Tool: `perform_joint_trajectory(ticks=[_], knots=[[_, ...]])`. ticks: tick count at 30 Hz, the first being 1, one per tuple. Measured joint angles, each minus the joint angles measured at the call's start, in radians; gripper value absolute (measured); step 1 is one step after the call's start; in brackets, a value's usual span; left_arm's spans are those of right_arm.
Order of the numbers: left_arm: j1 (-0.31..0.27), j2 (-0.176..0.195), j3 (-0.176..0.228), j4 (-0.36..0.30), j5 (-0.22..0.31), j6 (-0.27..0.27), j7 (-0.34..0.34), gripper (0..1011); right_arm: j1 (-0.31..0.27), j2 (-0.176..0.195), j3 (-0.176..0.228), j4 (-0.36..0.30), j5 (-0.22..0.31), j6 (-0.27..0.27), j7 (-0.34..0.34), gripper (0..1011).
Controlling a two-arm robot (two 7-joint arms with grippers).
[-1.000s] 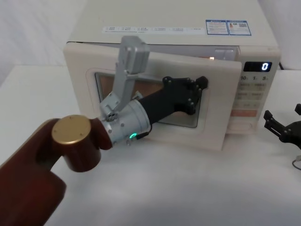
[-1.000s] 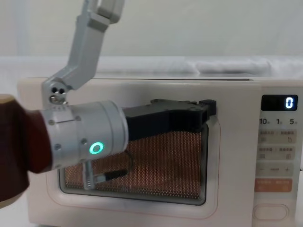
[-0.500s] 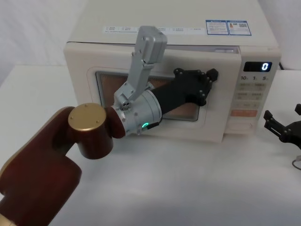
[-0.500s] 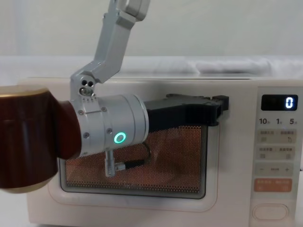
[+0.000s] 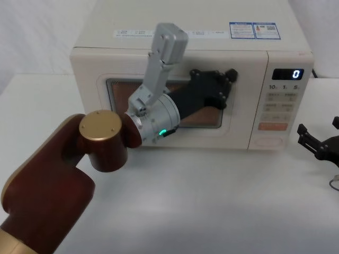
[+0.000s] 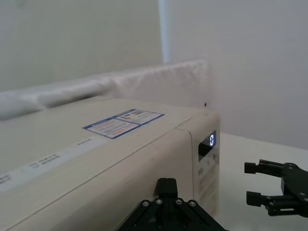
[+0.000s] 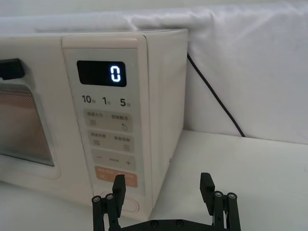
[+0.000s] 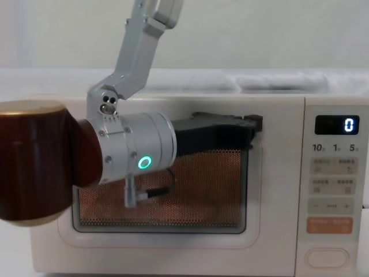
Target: Press the button to open the microwave door with one hand; close the microwave door with the other hand.
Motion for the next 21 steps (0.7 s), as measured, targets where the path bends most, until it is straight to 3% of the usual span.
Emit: perform_joint_trajectory(ticks=[9, 21], knots=[[-0.010, -0.021, -0.017, 0.016, 0.020, -0.006, 0.008, 0, 0.000, 0.000, 0.000, 0.000, 0.000, 0.000, 0.000, 1002], [0.007, -0.013, -0.022, -0.018, -0.029, 0.003, -0.044, 0, 0.000, 0.000, 0.000, 0.000, 0.000, 0.000, 0.000, 1002]])
